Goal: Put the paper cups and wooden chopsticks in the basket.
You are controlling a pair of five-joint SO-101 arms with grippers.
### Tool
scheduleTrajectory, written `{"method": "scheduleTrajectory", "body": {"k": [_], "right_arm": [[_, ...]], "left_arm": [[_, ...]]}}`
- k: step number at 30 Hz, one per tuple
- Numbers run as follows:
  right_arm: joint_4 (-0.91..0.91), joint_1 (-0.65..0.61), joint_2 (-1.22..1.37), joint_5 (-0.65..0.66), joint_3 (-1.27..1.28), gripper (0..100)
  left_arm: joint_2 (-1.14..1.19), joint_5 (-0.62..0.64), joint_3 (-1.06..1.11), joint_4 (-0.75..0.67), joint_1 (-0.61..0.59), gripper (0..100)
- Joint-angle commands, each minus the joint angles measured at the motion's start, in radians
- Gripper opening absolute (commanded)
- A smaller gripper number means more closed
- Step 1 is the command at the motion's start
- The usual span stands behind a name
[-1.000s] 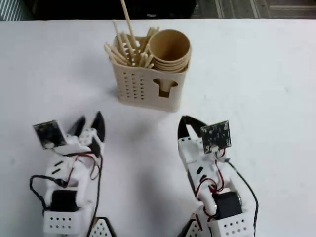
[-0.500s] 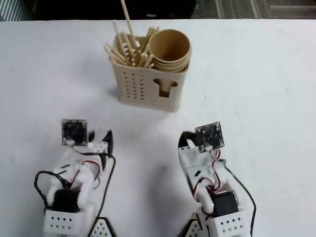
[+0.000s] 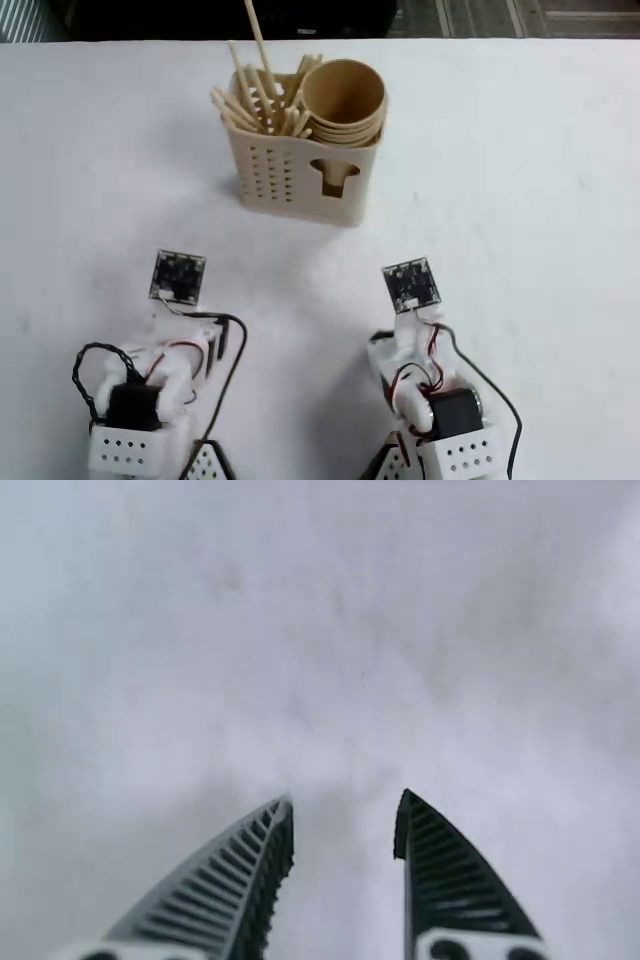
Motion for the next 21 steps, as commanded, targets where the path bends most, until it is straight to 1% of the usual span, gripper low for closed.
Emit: {"method": "scheduleTrajectory", "body": {"k": [1,3,6,9,13,16,21], "right_arm": [[0.018,0.01,-0.01,0.0,0.009,1.9],[0.018,0.01,-0.01,0.0,0.009,1.9],[0.018,0.01,-0.01,0.0,0.009,1.9],[0.018,0.01,-0.01,0.0,0.009,1.9],[0.018,0.01,-0.01,0.0,0.009,1.9],[0.018,0.01,-0.01,0.0,0.009,1.9],[0.018,0.01,-0.01,0.0,0.009,1.9]], "left_arm": [[-0.008,-0.003,-0.006,0.017,0.002,11],[-0.008,-0.008,-0.006,0.014,0.002,2],[-0.008,-0.008,-0.006,0.02,0.002,5],[-0.008,-0.008,-0.006,0.02,0.002,2],[-0.008,-0.008,-0.006,0.025,0.004,2],[-0.008,-0.008,-0.006,0.066,0.007,2],[-0.008,-0.008,-0.006,0.064,0.004,2]]}}
